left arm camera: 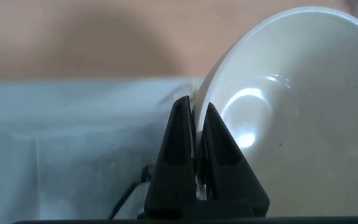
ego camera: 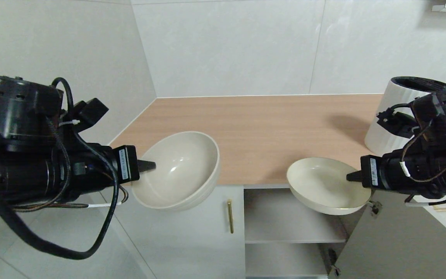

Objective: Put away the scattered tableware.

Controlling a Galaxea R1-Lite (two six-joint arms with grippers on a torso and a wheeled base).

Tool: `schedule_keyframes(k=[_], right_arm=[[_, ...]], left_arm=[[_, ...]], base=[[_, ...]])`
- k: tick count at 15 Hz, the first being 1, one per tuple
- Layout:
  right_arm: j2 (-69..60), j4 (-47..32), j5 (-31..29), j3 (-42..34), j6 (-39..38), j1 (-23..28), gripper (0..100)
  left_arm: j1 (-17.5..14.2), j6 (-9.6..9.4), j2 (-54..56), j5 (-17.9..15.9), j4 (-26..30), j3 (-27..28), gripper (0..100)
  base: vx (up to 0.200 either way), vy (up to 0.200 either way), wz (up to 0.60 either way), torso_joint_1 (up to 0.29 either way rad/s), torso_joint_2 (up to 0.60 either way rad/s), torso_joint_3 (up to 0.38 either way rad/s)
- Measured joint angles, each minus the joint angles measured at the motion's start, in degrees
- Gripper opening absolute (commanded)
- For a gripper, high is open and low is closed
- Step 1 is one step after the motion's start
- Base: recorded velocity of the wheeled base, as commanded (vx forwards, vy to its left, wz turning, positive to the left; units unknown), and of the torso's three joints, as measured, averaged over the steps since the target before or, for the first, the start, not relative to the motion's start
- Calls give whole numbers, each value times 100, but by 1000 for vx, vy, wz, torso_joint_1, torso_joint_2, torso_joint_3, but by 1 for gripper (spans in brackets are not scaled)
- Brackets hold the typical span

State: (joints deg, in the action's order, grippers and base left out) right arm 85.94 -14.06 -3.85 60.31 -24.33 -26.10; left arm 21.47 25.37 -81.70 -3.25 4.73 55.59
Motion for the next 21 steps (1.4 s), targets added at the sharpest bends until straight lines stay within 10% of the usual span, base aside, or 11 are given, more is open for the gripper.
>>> schedule_keyframes(k=[21], right_arm=[[176, 631, -55, -689, 193, 45, 0]], left_arm=[[182, -50, -162, -33, -11, -385, 0]], base=[[0, 0, 0, -85, 224, 137]])
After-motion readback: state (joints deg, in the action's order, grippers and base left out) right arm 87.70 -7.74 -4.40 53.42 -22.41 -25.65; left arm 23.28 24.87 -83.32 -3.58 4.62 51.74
